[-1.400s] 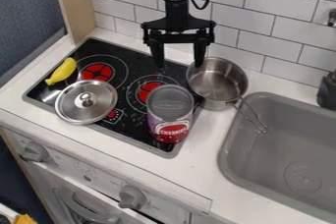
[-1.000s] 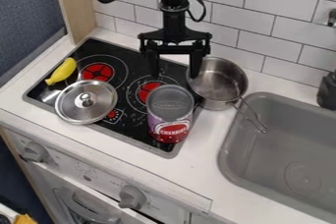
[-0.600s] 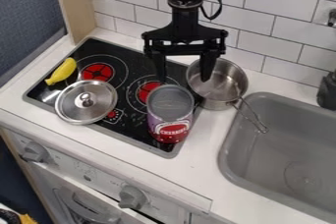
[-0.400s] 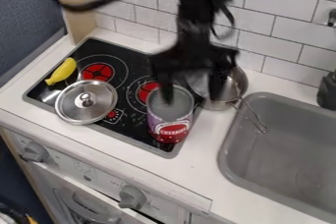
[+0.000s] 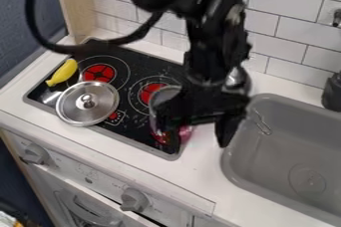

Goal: Put the can to the top left corner of the stove

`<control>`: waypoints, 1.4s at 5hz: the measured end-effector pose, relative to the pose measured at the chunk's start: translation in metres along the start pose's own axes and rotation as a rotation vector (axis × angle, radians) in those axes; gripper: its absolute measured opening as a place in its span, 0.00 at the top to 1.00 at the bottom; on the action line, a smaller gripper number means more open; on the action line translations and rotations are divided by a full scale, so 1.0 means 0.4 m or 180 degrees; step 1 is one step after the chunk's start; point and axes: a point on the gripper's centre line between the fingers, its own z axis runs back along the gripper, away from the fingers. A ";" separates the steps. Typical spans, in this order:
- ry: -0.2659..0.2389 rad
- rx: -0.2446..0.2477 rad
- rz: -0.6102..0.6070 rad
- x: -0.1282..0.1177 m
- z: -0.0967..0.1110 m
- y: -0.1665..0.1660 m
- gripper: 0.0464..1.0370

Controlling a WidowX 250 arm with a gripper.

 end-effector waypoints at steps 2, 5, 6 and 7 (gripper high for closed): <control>0.0097 0.0018 0.0350 0.020 -0.060 0.034 0.04; 0.0089 -0.0007 0.0588 0.142 -0.073 0.050 0.04; 0.0102 0.0008 0.0677 0.184 -0.078 0.062 0.04; 0.0084 -0.0015 0.0771 0.223 -0.078 0.079 0.04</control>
